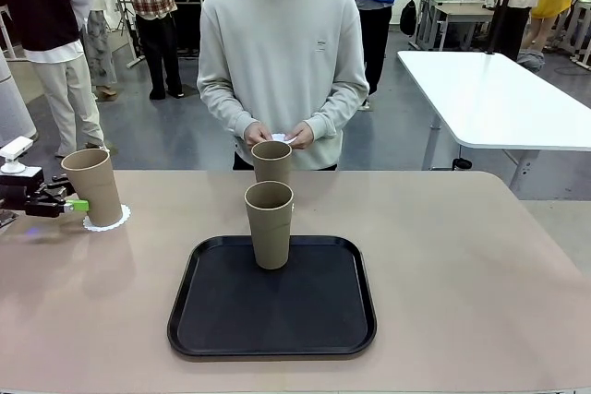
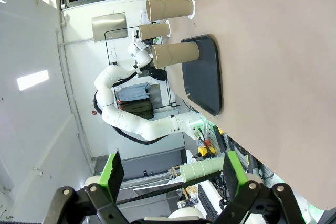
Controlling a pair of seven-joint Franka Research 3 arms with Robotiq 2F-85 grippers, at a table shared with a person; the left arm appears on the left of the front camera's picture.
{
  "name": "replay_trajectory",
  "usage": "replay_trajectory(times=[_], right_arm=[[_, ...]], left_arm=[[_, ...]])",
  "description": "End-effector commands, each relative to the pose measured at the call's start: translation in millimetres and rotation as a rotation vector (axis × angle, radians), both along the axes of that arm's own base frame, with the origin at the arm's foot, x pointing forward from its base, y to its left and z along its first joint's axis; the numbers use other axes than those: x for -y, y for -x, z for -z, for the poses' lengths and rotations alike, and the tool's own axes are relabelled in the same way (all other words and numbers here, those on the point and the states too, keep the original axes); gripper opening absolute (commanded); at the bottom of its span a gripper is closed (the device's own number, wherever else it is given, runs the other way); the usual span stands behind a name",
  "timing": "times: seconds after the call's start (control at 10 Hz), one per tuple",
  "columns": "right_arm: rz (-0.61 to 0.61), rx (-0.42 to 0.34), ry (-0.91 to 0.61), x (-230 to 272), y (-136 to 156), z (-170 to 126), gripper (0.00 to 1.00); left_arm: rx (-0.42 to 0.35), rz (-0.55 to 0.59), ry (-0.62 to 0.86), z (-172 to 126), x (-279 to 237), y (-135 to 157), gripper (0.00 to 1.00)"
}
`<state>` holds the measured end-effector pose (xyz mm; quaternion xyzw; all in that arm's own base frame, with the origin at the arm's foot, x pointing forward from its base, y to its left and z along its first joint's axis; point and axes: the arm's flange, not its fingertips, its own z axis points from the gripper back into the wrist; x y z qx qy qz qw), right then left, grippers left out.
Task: Place coasters on the table and set cups on them.
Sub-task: Take one Reusable plastic cup from the Flat Tray and place it on a coaster set by the human.
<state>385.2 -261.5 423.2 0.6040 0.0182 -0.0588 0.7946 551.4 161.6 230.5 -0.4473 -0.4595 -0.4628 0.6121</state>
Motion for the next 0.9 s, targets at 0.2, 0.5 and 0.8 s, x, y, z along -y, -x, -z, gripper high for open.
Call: replay_trajectory(times=[0.2, 0.5, 0.8], right_arm=[[-0.005, -0.004, 0.004, 0, 2, -1, 1.0], [-0.005, -0.004, 0.004, 0, 2, -1, 1.0], [-0.005, -0.004, 0.004, 0, 2, -1, 1.0]], left_arm=[[-0.015, 0.011, -0.016, -8, -22, 2, 1.0], [0.003, -0.021, -0.055, -12, -44, 7, 1.0], [-0.187, -0.215, -0.213, -76, -46, 32, 1.0]])
